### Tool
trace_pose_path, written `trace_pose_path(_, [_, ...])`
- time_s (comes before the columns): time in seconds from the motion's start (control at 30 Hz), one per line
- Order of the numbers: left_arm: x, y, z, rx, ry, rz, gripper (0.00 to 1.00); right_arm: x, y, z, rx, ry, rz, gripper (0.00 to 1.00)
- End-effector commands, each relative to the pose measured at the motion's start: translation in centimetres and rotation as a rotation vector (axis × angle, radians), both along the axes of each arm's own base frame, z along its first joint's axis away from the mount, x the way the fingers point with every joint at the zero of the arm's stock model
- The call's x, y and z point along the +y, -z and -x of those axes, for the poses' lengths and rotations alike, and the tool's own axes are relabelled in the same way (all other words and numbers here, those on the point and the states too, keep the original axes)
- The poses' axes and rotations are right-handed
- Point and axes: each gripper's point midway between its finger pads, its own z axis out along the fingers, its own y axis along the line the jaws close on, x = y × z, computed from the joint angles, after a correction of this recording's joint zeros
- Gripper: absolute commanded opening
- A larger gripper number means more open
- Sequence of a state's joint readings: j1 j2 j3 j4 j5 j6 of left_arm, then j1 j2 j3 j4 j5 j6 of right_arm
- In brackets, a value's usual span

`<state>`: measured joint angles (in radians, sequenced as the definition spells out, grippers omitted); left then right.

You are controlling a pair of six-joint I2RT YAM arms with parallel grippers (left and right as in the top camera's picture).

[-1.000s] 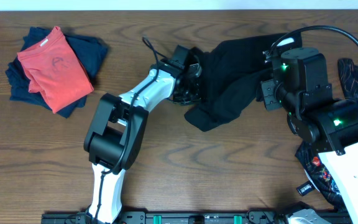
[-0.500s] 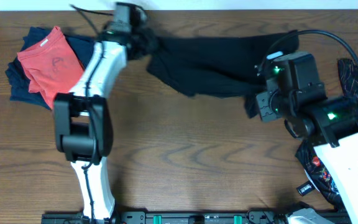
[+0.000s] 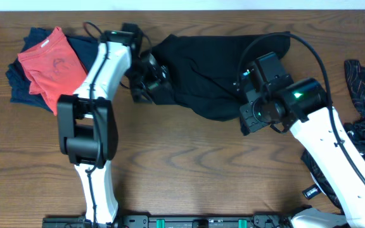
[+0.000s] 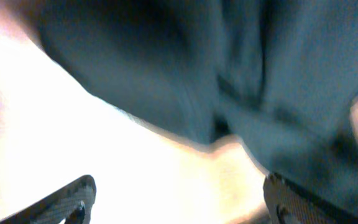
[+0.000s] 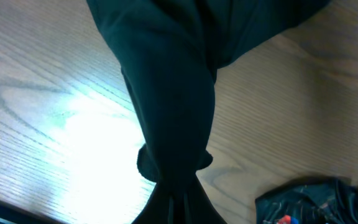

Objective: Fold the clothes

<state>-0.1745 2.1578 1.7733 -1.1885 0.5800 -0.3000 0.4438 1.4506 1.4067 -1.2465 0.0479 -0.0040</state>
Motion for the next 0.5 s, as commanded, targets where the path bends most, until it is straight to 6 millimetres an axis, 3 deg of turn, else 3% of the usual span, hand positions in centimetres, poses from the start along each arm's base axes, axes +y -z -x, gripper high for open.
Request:
trace_pose_path(0.0, [-4.0,-1.4,3.4,0.033,0.165,0.121,0.88,0.1,0.1,-0.2,-0.002,0.001,0.009,0.01])
trace_pose_path(0.13, [-6.7,-1.8,5.9,0.051,0.270,0.123,0.88,-2.5,-0.4,-1.9,-0.085,0.203,0.085,0.01])
trace_pose_path(0.27, [-8.8,-2.1,6.0,-0.012,0.320,0.122,0.88,-3.8,-0.6,-3.0,-0.114,0.325,0.061,0.01])
trace_pose_path(0.37, [-9.2,-1.7,6.2,-0.018,0.322,0.073,0.89,-5.2,0.3,-2.1,-0.046,0.385,0.081,0.01])
trace_pose_path(0.47, [-9.7,-1.7,6.6,-0.017,0.339,0.071,0.89,-6.7,1.7,0.6,0.091,0.399,0.146,0.01])
